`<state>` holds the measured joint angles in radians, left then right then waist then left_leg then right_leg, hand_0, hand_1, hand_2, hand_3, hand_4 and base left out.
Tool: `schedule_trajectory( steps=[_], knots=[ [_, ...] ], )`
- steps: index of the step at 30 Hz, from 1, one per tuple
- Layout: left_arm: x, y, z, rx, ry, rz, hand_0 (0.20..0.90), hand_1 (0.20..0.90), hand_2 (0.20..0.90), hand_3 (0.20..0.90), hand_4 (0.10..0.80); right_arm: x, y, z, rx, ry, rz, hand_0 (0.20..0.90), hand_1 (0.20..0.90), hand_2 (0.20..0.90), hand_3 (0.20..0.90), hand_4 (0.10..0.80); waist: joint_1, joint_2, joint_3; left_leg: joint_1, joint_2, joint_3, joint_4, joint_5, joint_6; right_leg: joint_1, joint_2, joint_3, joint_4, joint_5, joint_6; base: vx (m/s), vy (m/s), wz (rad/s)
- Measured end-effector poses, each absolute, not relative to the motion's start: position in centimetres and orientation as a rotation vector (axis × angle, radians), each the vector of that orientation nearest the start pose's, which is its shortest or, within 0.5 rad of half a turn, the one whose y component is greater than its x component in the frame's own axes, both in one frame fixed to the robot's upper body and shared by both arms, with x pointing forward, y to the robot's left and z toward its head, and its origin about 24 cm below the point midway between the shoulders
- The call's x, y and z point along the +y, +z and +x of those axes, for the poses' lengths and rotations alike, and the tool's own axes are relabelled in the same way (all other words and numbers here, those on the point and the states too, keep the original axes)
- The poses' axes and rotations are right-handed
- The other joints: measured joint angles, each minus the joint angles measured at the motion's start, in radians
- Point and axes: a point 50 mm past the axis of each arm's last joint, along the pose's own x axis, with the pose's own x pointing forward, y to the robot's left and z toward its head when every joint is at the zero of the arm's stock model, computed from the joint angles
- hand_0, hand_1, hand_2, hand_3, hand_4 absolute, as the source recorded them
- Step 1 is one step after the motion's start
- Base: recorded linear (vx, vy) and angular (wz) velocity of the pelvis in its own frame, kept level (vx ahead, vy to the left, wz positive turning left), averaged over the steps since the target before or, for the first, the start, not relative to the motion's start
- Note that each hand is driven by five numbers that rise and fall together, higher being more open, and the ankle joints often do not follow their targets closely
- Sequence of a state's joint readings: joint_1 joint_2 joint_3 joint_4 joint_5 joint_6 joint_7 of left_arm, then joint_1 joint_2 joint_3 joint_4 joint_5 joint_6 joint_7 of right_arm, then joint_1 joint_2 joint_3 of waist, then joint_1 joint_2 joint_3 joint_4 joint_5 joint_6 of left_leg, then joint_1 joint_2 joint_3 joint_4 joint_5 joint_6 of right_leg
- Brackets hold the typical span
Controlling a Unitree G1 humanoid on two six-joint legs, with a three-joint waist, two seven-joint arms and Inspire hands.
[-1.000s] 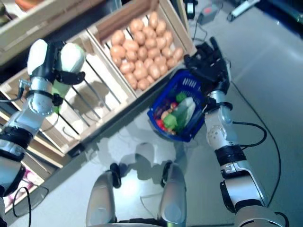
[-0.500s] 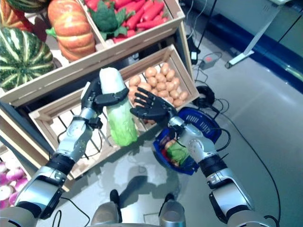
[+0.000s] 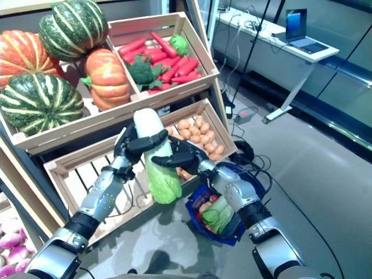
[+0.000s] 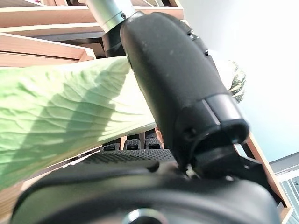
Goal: Put vegetables into the basket
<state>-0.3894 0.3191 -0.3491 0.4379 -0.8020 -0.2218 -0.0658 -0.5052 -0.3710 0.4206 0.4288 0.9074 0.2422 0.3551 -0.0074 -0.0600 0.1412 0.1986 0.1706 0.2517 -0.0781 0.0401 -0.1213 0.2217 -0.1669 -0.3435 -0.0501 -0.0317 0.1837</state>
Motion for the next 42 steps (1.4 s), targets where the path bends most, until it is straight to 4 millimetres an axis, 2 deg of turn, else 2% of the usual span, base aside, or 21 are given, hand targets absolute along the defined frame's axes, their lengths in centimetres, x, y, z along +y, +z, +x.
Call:
schedule_trajectory(
  steps=[12, 22, 27, 38, 42],
  knots=[
    [13.6, 4.3, 30.5, 0.007, -0.395, -0.390, 0.300, 0.300, 0.300, 0.300, 0.400, -10.7, 3.1, 31.1, 0.489, 0.726, 0.409, 0.900, 0.900, 0.900, 0.900, 0.800, 0.002, -0.010, -0.035, 0.012, 0.000, -0.006, -0.001, 0.008, 0.001, 0.017, 0.001, 0.000, -0.003, 0.003, 0.000, 0.006, -0.004, 0.00],
    [14.0, 2.9, 29.5, 0.065, -0.430, -0.346, 0.300, 0.300, 0.300, 0.300, 0.400, -10.2, 0.7, 30.1, 0.633, 0.753, 0.513, 0.900, 0.900, 0.900, 0.900, 0.800, 0.005, -0.016, -0.067, 0.011, 0.000, -0.020, -0.002, 0.018, 0.002, 0.023, 0.002, -0.003, -0.003, 0.007, -0.001, 0.001, 0.004, 0.03],
    [14.0, 2.9, 29.4, 0.076, -0.438, -0.343, 0.300, 0.300, 0.300, 0.300, 0.400, -9.8, 0.2, 29.8, 0.648, 0.762, 0.554, 0.900, 0.900, 0.900, 0.900, 0.800, 0.018, -0.015, -0.068, 0.011, -0.001, -0.028, -0.004, 0.022, 0.003, 0.023, 0.002, -0.003, -0.004, 0.011, -0.002, 0.002, 0.002, 0.01],
    [13.3, 2.2, 29.0, 0.130, -0.486, -0.334, 0.300, 0.300, 0.300, 0.300, 0.400, -10.4, -1.1, 29.0, 0.726, 0.802, 0.585, 0.900, 0.900, 0.900, 0.900, 0.800, 0.025, -0.011, -0.085, 0.011, -0.003, -0.029, -0.006, 0.026, 0.004, 0.030, 0.004, -0.003, -0.022, 0.024, -0.004, 0.000, 0.000, 0.00],
    [13.0, 1.8, 28.6, 0.153, -0.521, -0.318, 0.300, 0.300, 0.300, 0.300, 0.400, -11.0, -1.6, 28.7, 0.760, 0.840, 0.544, 0.900, 0.900, 0.900, 0.900, 0.800, 0.025, -0.012, -0.086, 0.011, -0.003, -0.029, -0.006, 0.026, 0.004, 0.030, 0.004, -0.003, -0.022, 0.024, -0.004, 0.000, 0.000, 0.00]
  ],
)
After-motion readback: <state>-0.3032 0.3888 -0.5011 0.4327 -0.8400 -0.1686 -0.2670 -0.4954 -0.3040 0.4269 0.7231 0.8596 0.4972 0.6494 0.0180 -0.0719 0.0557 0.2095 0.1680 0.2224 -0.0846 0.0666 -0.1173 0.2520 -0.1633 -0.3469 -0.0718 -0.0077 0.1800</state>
